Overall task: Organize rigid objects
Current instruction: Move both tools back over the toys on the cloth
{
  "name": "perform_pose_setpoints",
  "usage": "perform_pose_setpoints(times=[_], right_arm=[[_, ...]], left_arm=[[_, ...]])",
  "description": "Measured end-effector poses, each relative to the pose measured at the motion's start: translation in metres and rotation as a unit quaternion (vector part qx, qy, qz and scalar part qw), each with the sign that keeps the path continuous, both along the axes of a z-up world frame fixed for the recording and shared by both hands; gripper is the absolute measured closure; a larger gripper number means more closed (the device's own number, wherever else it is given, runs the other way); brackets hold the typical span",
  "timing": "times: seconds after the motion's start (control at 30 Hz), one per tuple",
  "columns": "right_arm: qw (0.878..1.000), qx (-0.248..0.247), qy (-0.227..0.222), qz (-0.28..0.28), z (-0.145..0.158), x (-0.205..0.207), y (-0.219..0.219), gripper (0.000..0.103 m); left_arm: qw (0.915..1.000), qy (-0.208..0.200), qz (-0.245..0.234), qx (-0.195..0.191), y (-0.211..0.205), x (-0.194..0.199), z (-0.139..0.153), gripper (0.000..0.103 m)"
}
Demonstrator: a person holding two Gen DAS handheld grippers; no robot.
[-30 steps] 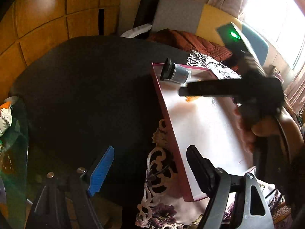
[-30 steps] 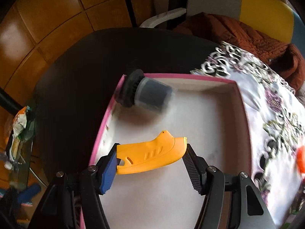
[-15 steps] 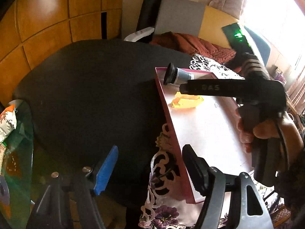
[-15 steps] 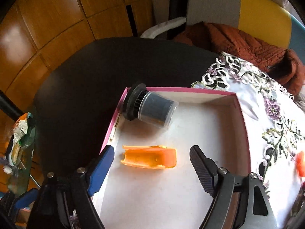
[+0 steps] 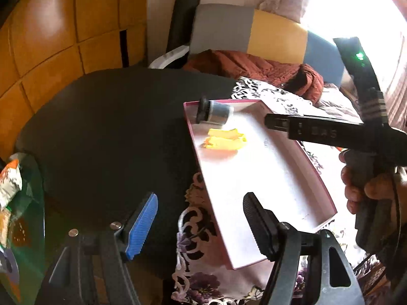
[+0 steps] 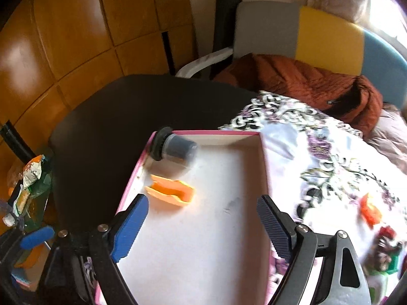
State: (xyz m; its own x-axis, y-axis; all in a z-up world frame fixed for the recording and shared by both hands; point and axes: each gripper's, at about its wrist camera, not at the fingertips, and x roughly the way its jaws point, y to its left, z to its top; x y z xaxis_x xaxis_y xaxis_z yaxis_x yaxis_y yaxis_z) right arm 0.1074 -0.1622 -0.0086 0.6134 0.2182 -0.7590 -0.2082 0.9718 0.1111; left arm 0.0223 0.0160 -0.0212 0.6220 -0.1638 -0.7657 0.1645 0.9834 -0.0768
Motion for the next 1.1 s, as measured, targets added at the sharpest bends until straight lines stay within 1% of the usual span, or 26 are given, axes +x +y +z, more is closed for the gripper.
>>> perform_pose_setpoints(times=[0.2, 0.4, 0.57, 0.7, 0.8, 0.9, 0.97, 1.0, 1.03, 1.1], right_arm=[[0.999, -0.003, -0.015, -0.037, 0.011, -0.018, -0.047, 0.013], [0.995, -0.003, -0.024, -0.098, 0.019, -0.033, -0.111, 0.013], [0.987, -0.010, -0.032, -0.157, 0.025, -0.049, -0.169, 0.012], [0.977, -0.015, -0.037, -0.209, 0.027, -0.064, -0.219, 0.009], [0.965, -0.010, -0.037, -0.258, 0.024, -0.076, -0.260, 0.008], [0.947, -0.005, -0.040, -0.318, 0.016, -0.092, -0.302, 0.008], [0.929, 0.008, -0.041, -0.367, 0.006, -0.105, -0.328, 0.008], [0.917, 0.022, -0.030, -0.397, 0.001, -0.111, -0.342, 0.008], [0.906, 0.045, -0.021, -0.421, -0.002, -0.115, -0.355, 0.008], [0.889, 0.087, -0.027, -0.448, -0.003, -0.123, -0.373, 0.008]], left_arm=[[0.9991, -0.012, -0.038, 0.016, -0.025, -0.004, 0.007, 0.033], [0.9961, -0.016, -0.081, 0.032, -0.058, -0.009, 0.011, 0.032], [0.9920, -0.018, -0.116, 0.045, -0.085, -0.012, 0.011, 0.032], [0.9887, -0.011, -0.142, 0.048, -0.105, -0.013, 0.008, 0.032], [0.9851, -0.003, -0.166, 0.045, -0.123, -0.012, 0.007, 0.032], [0.9813, 0.002, -0.189, 0.039, -0.143, -0.012, 0.008, 0.032], [0.9780, 0.005, -0.205, 0.035, -0.158, -0.011, 0.008, 0.032], [0.9763, 0.007, -0.213, 0.035, -0.166, -0.011, 0.007, 0.032], [0.9744, 0.011, -0.222, 0.034, -0.176, -0.010, 0.006, 0.033], [0.9699, 0.021, -0.241, 0.027, -0.195, -0.009, 0.003, 0.032]])
